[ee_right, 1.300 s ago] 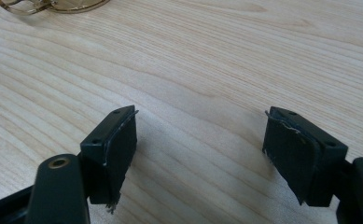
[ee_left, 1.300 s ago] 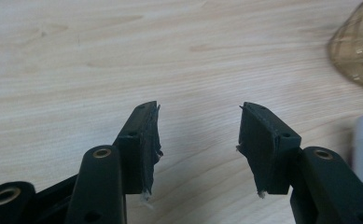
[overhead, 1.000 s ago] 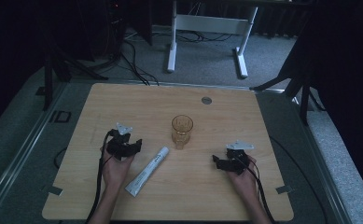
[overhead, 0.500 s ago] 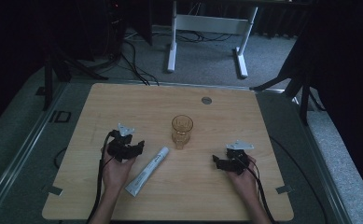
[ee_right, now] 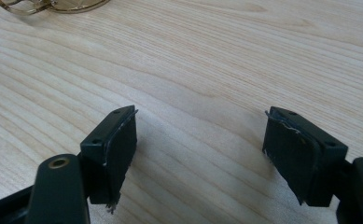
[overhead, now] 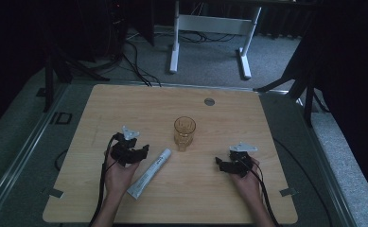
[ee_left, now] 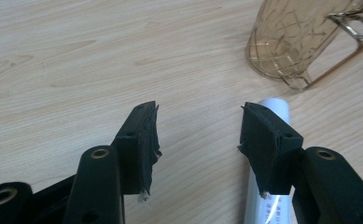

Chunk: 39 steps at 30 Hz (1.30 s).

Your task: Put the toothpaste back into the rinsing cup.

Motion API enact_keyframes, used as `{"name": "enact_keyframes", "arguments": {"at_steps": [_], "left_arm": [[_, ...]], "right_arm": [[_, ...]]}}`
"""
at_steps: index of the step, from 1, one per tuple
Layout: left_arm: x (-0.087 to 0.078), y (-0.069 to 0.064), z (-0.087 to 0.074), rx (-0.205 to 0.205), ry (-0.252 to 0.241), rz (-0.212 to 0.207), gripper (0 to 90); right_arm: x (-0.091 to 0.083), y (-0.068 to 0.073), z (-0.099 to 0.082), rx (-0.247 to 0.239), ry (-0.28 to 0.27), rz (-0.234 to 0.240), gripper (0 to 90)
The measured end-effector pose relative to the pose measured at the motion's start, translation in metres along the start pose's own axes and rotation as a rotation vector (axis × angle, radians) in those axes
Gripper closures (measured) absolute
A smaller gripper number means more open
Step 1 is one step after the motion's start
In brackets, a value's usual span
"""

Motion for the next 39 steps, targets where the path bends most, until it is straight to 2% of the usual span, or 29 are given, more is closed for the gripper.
{"name": "enact_keyframes", "arguments": {"at_steps": [20,39], "left_arm": [[-0.011,-0.02,0.003,0.053,0.01,-0.026,46.4],[-0.019,-0.031,0.003,0.082,0.039,-0.031,46.5]], "right_arm": [[0.0,0.0,0.0,0.0,0.0,0.0,25.4],[0.0,0.0,0.0,-0.001,-0.001,0.0,25.4]]}}
Point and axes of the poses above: each handheld gripper's, and its own axes: x roughly forward along the jaws, z roughly out of its top, y roughly to its left, the point moved 10 cm from there along x, roughly forward along the jaws, and after that the axes turned 3 degrees about -z, right-handed, at the moved point
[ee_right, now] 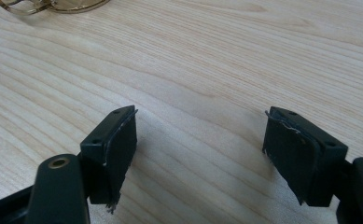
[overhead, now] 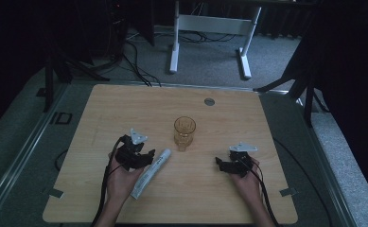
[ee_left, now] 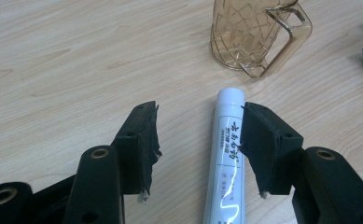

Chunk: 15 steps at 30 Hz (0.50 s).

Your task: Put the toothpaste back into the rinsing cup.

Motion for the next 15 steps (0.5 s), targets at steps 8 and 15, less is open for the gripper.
{"name": "enact_keyframes", "arguments": {"at_steps": [8,15], "left_arm": [[0.0001,-0.0057,-0.0007,0.021,0.022,-0.017,46.5],[0.0006,-0.0084,-0.0023,0.03,0.045,-0.034,46.6]], "right_arm": [[-0.0001,0.0001,-0.0001,0.002,0.001,0.0,25.4],[-0.0001,0.0001,-0.0001,0.002,0.001,0.0,25.4]]}}
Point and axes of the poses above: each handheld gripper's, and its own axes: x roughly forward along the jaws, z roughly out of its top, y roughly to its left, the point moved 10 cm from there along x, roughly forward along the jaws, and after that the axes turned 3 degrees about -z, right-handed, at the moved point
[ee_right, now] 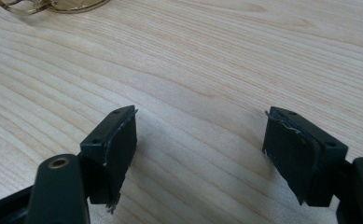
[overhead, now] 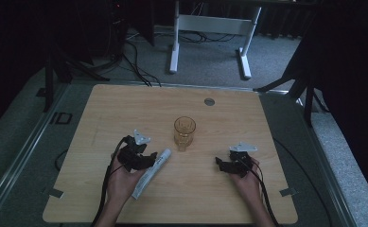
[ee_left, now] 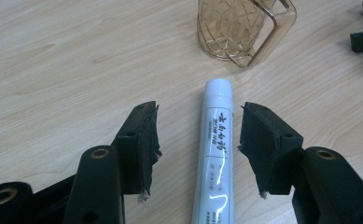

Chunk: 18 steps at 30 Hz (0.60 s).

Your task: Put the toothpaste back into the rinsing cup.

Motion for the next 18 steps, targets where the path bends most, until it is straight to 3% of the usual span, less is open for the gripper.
{"name": "enact_keyframes", "arguments": {"at_steps": [18], "left_arm": [[0.0026,-0.0078,-0.0028,0.029,0.071,-0.023,46.7]], "right_arm": [[0.0,0.0,0.0,0.0,0.0,0.0,25.4]]}}
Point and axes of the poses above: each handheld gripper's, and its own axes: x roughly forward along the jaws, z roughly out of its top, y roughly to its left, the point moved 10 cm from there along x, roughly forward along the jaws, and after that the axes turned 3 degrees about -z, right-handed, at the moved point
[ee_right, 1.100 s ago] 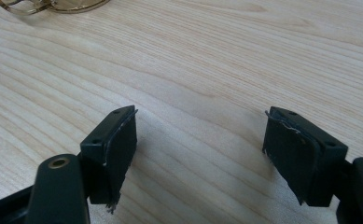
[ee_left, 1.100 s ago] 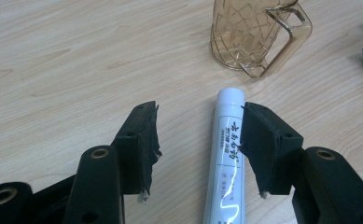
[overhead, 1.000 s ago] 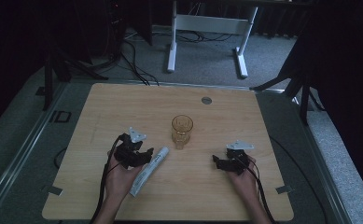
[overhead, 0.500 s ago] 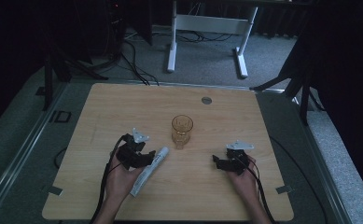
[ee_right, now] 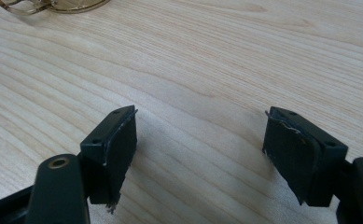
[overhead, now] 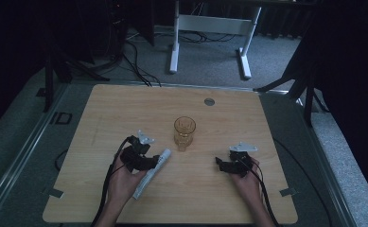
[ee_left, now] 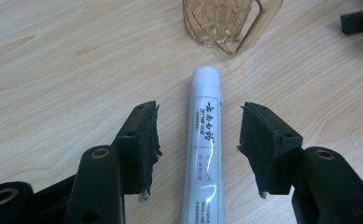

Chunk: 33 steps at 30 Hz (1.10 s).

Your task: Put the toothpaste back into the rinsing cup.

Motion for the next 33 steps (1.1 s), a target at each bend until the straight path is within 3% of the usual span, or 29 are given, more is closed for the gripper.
{"name": "enact_keyframes", "arguments": {"at_steps": [33], "left_arm": [[0.0099,-0.0039,-0.0083,0.011,0.104,-0.013,48.6]], "right_arm": [[0.0,0.0,0.0,0.0,0.0,0.0,25.4]]}}
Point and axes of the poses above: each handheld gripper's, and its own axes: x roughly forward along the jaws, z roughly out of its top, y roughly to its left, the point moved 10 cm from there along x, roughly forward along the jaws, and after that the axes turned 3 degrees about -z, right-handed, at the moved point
